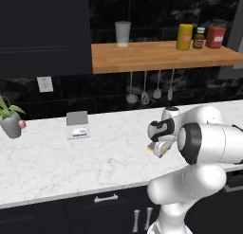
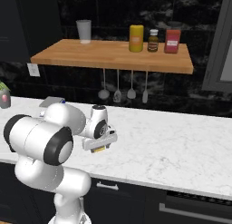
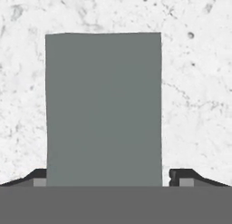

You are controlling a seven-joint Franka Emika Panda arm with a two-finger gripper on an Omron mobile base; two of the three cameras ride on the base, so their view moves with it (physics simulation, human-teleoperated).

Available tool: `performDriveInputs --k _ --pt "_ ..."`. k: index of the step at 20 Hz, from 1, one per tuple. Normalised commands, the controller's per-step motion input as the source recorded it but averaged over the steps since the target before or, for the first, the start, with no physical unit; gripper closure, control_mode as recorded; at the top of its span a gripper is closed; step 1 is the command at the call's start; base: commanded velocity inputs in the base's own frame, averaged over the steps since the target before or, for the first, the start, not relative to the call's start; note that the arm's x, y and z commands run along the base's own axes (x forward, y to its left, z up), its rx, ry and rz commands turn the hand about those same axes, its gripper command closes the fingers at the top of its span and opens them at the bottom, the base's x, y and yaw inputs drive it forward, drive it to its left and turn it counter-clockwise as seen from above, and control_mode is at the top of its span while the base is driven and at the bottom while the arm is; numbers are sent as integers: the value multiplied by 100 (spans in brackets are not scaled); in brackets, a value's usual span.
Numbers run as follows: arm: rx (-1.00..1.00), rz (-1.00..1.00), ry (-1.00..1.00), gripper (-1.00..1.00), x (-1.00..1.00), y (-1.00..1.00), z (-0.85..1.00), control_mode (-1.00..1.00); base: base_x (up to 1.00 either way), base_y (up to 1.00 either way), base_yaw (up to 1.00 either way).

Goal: Pick up the sponge from the counter and clean the cutting board by briefly scrubbing or pressing down on the cutting board. Once finished, release the sponge.

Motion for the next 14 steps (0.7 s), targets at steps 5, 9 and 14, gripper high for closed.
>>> performDriveInputs --k 5,9,14 --pt "0 0 0 -100 -3 10 0 -100 0 0 0" --pt "0 0 0 100 -3 29 -2 -100 0 0 0" --pt "0 0 0 100 0 4 0 -100 0 0 0"
